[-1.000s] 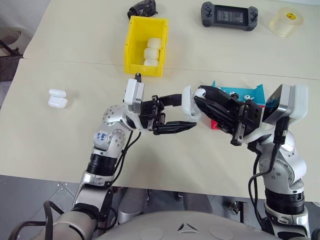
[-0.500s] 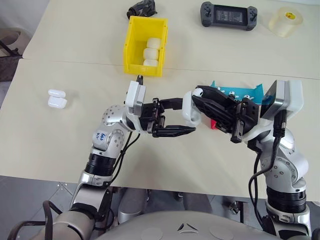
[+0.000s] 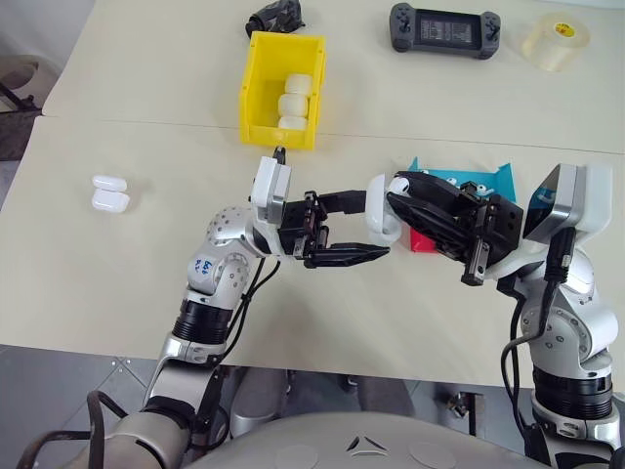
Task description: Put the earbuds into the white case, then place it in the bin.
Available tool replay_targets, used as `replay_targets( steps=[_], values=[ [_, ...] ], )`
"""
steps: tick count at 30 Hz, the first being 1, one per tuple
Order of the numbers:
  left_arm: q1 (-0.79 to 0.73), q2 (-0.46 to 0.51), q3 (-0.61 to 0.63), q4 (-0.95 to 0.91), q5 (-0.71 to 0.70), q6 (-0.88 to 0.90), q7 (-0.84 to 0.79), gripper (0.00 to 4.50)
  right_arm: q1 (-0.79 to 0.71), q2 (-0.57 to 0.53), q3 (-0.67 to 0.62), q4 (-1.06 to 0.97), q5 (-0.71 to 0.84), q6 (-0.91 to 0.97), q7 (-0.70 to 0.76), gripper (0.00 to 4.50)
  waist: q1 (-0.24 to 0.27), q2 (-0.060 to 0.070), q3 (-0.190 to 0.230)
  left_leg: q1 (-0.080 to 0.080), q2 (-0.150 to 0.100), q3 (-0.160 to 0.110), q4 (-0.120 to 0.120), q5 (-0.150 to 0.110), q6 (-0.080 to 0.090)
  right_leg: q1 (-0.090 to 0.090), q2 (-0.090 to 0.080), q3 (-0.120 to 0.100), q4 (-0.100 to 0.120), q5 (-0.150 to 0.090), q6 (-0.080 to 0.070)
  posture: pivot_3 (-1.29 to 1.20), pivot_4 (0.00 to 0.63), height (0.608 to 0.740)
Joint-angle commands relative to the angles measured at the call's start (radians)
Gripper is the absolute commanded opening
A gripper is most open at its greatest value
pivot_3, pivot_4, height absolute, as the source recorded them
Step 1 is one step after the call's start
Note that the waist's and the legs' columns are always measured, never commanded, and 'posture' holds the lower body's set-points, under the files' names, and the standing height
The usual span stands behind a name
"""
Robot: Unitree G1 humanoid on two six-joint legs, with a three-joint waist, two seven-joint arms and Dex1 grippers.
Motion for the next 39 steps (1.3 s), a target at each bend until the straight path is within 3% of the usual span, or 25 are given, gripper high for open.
replay_targets(
  steps=[1, 5, 17, 23, 27, 31, 39],
  values=[
    [-0.043, -0.025, 0.039, -0.054, -0.046, -0.025, 0.019, 2.72, 0.020, -0.029, 0.021, 0.014, -0.008, 0.042, 0.029, 0.56, 0.000, 0.000, 0.000, 0.000, 0.000, 0.000, 0.000, 0.000, 0.000, 0.000, 0.000, 0.000, 0.000, 0.000, 0.000, 0.00, 0.150, 0.740],
    [-0.040, -0.023, 0.038, -0.059, -0.046, -0.026, 0.019, 2.72, 0.005, -0.046, 0.008, 0.010, 0.077, 0.116, 0.014, 0.56, 0.000, 0.000, 0.000, 0.000, 0.000, 0.000, 0.000, 0.000, 0.000, 0.000, 0.000, 0.000, 0.000, 0.000, 0.000, 0.00, 0.150, 0.740],
    [-0.040, -0.027, 0.038, -0.059, -0.034, -0.029, 0.007, 2.72, -0.018, -0.048, -0.016, 0.010, 0.090, 0.125, 0.025, 4.39, 0.001, 0.000, 0.000, 0.000, 0.000, 0.000, 0.000, 0.000, 0.000, 0.000, 0.000, 0.000, 0.000, 0.000, 0.000, 0.00, 0.150, 0.740],
    [-0.027, -0.001, 0.042, -0.043, -0.008, -0.051, -0.005, 2.72, 0.006, -0.108, -0.119, 0.057, 0.078, 0.116, 0.061, 4.45, 0.001, 0.000, 0.000, 0.000, 0.000, 0.000, 0.000, 0.000, 0.000, 0.000, 0.000, 0.000, 0.000, 0.000, 0.000, 0.00, 0.150, 0.740],
    [0.033, 0.059, 0.048, -0.043, 0.018, -0.084, -0.029, 2.72, 0.053, -0.243, -0.237, 0.208, -0.001, 0.062, 0.197, 4.45, 0.003, -0.001, 0.000, 0.000, 0.000, 0.000, 0.000, 0.000, 0.000, 0.001, 0.000, -0.001, -0.001, 0.000, 0.000, 0.00, 0.150, 0.740],
    [0.085, 0.086, 0.051, -0.076, 0.008, -0.089, -0.008, 2.72, 0.031, -0.311, -0.287, 0.330, -0.043, 0.024, 0.271, 4.45, 0.000, -0.001, 0.001, 0.000, 0.000, 0.000, -0.001, -0.001, 0.001, 0.001, 0.000, 0.000, -0.001, 0.000, 0.000, 0.00, 0.150, 0.740],
    [0.160, 0.092, 0.037, -0.150, 0.018, -0.105, 0.037, 2.72, -0.158, -0.446, -0.182, 0.647, -0.269, -0.056, 0.390, 4.45, 0.000, -0.001, 0.001, 0.001, 0.001, 0.001, 0.000, 0.000, 0.000, 0.001, 0.000, 0.000, -0.001, 0.000, 0.000, 0.00, 0.150, 0.740]
  ],
)
